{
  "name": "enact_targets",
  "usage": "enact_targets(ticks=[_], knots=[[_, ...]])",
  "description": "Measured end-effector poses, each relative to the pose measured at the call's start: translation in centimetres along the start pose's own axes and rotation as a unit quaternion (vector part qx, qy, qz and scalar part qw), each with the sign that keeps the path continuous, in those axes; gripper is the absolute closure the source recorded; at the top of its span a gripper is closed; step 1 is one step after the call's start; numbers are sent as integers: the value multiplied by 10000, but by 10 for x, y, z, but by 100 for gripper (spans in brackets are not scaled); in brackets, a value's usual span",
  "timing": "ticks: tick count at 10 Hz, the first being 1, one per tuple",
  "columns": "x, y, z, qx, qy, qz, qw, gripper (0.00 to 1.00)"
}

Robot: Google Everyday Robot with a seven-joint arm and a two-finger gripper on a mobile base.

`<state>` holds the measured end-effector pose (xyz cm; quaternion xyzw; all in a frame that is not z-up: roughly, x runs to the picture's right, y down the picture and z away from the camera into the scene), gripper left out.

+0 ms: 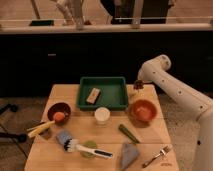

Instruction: Place grapes in table surface

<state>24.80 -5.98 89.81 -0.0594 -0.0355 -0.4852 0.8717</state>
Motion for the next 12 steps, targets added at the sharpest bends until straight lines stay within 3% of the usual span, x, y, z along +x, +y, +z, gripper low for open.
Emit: enact_targets(ticks=[4, 12], knots=[[0, 9, 5, 41, -15, 118, 9999, 100], [2, 34, 40, 65, -252, 361, 9990, 100]])
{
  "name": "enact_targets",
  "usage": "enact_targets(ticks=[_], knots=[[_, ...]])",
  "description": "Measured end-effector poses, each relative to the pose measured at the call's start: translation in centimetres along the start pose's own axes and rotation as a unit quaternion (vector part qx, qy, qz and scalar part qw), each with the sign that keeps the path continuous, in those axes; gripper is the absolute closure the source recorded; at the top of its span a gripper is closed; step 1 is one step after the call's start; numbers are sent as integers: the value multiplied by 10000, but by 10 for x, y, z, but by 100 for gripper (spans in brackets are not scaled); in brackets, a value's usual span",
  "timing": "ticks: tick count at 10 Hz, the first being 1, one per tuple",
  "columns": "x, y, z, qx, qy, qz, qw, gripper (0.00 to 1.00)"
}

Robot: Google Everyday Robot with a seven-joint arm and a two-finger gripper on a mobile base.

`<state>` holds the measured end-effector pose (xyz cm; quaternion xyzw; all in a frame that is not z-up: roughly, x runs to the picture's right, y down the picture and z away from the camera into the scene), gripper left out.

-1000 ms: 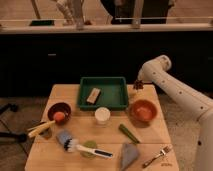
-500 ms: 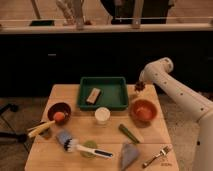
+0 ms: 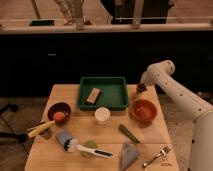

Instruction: Place grapes in table surface

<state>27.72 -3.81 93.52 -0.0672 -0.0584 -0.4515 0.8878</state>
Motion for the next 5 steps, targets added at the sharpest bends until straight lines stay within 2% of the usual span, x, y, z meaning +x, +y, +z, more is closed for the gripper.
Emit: enact_targets(ticks=[2, 3, 5], knots=[[2, 4, 4, -24, -28, 58, 10000, 100], [1, 0, 5, -10, -41, 44, 10000, 97], [1, 1, 5, -13, -41, 46, 10000, 78]])
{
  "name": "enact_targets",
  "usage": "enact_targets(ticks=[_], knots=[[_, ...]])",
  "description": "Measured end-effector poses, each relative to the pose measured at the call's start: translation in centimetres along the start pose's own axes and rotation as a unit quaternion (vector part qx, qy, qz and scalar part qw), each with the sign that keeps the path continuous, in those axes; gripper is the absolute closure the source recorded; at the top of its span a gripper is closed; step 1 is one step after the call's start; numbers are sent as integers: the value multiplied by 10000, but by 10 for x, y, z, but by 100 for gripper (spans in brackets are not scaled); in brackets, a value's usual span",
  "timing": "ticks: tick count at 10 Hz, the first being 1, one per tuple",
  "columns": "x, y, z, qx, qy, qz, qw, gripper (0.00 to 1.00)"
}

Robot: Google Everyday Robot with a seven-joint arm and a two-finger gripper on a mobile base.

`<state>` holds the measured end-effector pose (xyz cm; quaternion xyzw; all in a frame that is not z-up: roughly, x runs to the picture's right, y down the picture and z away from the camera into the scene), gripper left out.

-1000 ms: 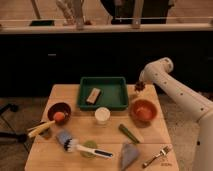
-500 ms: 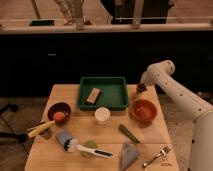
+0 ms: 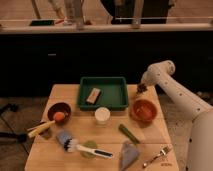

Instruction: Place grapes in table surface

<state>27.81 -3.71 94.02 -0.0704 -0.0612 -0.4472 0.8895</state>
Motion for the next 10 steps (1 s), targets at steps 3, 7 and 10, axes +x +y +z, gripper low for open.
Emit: enact_targets(ticks=[3, 7, 10], knots=[[0, 0, 0, -3, 2, -4, 10000, 48], [0, 0, 0, -5, 2, -5, 10000, 20], [-1, 1, 1, -9, -2, -2, 10000, 20]])
